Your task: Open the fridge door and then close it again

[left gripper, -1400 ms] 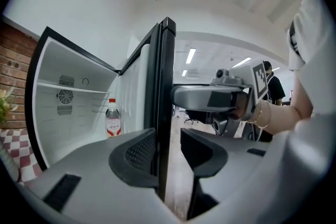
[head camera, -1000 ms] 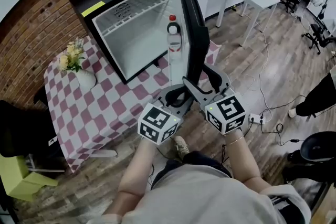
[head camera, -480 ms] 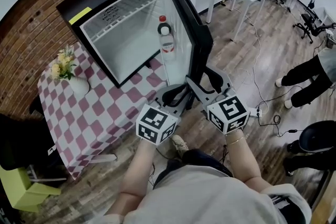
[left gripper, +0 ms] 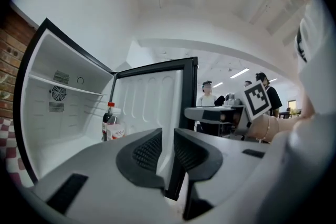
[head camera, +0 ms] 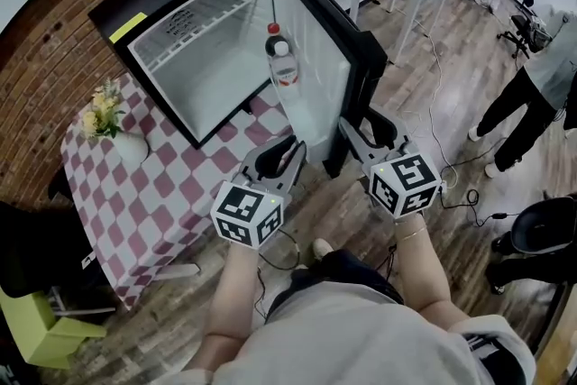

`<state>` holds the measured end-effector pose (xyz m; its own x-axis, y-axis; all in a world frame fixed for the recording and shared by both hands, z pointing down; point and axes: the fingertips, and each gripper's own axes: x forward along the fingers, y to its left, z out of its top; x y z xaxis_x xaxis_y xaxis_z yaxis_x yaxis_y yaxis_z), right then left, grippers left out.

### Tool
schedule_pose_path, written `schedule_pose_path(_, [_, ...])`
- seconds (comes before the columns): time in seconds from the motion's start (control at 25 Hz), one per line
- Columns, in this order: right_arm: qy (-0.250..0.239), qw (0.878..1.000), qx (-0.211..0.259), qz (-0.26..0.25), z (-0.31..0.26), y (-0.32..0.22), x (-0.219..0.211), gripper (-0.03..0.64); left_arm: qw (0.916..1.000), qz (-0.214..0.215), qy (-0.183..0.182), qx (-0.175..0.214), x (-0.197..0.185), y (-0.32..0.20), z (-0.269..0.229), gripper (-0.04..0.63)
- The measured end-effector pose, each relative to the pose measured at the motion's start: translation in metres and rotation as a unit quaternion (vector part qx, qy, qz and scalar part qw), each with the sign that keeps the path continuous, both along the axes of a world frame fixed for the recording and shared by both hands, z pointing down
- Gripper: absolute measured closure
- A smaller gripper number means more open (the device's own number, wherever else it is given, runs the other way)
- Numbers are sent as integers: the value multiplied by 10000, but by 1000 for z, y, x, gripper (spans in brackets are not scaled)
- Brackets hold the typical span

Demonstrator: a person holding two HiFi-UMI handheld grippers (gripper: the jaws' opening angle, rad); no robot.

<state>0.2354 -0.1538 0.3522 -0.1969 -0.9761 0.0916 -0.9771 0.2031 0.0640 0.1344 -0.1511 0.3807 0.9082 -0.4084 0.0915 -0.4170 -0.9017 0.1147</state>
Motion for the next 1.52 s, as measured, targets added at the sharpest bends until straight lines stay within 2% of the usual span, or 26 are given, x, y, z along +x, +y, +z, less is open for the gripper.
schedule_pose_path(0.16, [-98, 9999, 38, 48, 0, 3, 17, 451, 9997, -160, 164, -50, 1, -8, -4, 526])
schedule_pose_path(0.56, [-213, 9995, 70, 206, 0, 3, 61, 464, 9982, -589, -59, -17, 8, -36, -3, 535])
schedule_pose_path(1.24, [-443, 9953, 228, 835, 2, -3, 145, 466, 9978, -638, -168, -59, 49, -58, -2, 540])
schedule_pose_path(1.52, [-514, 9954, 287, 758, 3, -5, 155, 465, 9970, -696, -342, 53, 46, -66, 3, 540])
